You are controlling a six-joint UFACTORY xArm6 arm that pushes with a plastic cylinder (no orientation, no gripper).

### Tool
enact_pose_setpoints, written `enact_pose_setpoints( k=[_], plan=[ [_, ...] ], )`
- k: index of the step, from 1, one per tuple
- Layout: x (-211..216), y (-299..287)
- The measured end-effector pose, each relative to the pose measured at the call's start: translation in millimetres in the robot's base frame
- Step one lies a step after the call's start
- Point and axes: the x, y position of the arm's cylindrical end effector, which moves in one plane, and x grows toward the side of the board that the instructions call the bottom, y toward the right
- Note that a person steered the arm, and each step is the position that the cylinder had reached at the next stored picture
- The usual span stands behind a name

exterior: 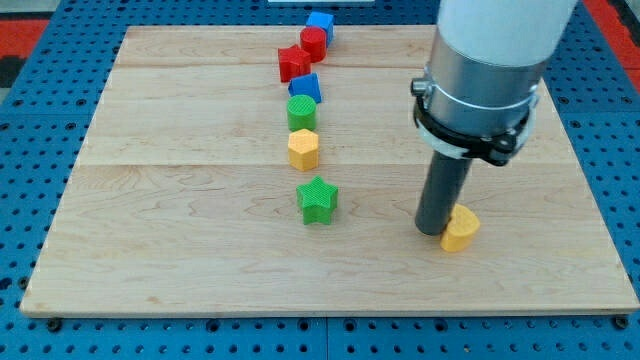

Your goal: Push the green star close to the yellow heart

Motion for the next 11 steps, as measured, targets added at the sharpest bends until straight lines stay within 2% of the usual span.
enact_pose_setpoints(
  k=[1, 2, 3, 4, 5, 6, 7, 8, 9, 10, 11],
  plan=[
    [4.8, 23.8],
    [31.9, 27.0],
    [64.8, -36.5],
    [54.7, -158.8],
    [-16.2, -175.7],
    [-34.0, -174.1],
    [-34.0, -83.1],
    [-35.5, -28.9],
    [-69.2, -15.0],
    [-42.2, 31.4],
    [-58.1, 42.5]
  ],
)
